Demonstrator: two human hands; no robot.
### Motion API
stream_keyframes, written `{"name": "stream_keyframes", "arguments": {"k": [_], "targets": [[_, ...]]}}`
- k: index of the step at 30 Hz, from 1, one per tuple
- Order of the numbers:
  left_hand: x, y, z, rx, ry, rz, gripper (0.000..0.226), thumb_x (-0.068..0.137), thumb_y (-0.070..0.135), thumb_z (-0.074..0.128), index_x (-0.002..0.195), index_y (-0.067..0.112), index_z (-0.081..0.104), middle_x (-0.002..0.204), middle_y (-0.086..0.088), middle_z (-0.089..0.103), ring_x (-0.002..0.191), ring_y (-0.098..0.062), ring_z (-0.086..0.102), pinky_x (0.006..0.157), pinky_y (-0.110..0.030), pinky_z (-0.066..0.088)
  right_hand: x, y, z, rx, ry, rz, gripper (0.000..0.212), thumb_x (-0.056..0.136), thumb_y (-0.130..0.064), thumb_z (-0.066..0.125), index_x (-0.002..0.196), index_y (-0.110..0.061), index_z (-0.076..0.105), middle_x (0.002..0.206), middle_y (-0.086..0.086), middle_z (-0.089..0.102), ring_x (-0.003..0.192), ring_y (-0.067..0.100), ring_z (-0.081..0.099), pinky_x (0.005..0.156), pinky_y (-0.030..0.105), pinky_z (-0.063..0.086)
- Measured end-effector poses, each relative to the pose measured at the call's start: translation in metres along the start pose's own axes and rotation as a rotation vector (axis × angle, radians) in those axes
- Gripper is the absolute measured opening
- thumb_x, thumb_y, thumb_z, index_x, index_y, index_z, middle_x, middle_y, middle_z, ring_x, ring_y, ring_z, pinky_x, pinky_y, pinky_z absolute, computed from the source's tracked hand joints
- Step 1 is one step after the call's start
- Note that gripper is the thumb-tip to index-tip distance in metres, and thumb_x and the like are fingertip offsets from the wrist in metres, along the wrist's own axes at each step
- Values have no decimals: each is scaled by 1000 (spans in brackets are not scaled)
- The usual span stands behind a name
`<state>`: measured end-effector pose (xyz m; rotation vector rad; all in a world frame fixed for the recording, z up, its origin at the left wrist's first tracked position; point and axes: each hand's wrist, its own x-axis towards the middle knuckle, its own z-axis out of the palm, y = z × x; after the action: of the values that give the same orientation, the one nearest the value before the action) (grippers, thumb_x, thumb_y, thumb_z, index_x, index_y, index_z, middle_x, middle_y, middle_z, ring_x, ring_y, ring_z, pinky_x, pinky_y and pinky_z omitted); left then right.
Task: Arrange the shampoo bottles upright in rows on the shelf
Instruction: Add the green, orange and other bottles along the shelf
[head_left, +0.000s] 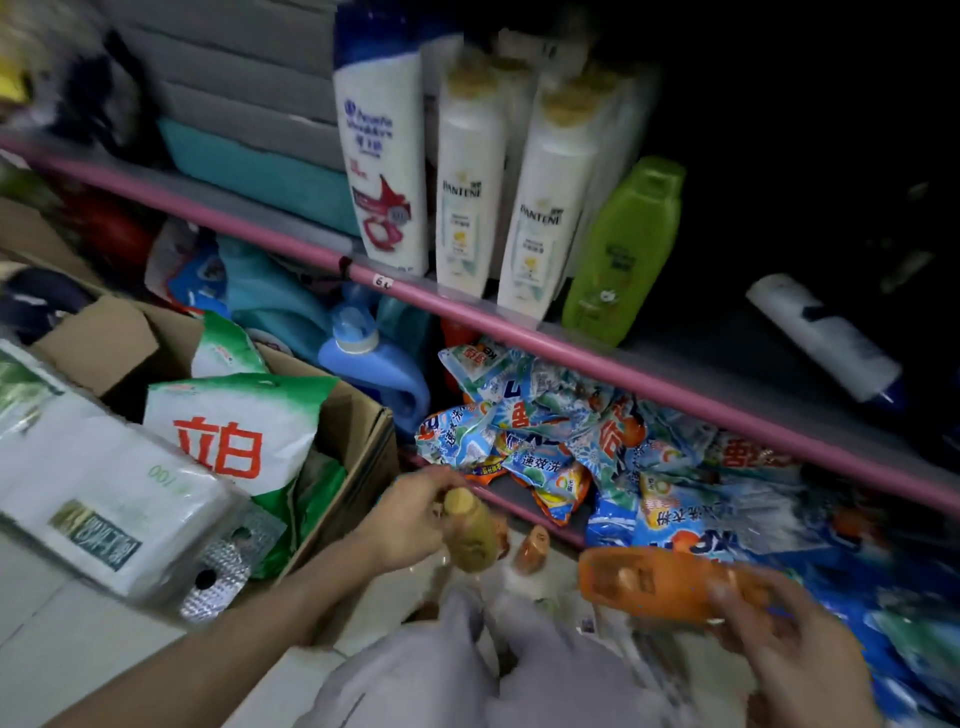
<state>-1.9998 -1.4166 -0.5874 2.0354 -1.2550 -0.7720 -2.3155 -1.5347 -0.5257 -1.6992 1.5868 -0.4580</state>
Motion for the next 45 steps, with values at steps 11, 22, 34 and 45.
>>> {"name": "stream_keyframes", "arguments": {"k": [11,22,34,45], "targets": [[-44,123,-81,-410,273,246,30,80,18,76,106,31,67,99,12,72,95,-1,66,82,-15,48,-11,-100,-105,1086,33,155,16,89,-27,63,93,-12,60,93,8,69,77,19,70,64,25,59],[-75,178,-96,-552,300,389,29,81,13,73,95,39,73,98,11,73,95,-6,67,79,-16,51,20,-128,-93,1396,-63,340,35,98,-2,44,133,3,43,141,20,45,126,27,50,105,28,43],[-76,243,-85,-810,234,390,14,84,13,70,93,23,74,94,-5,71,85,-10,65,71,-20,52,-90,-149,-24,219,-236,-565,48,72,-53,72,112,-47,47,103,-18,68,93,-2,65,85,36,56],[-76,251,-80,-599,241,507,37,83,16,72,111,40,64,108,1,64,92,-21,65,75,-40,59,-90,-153,-43,403,-283,-592,28,81,-30,74,103,-38,59,102,-14,71,97,7,68,86,41,56]]}}
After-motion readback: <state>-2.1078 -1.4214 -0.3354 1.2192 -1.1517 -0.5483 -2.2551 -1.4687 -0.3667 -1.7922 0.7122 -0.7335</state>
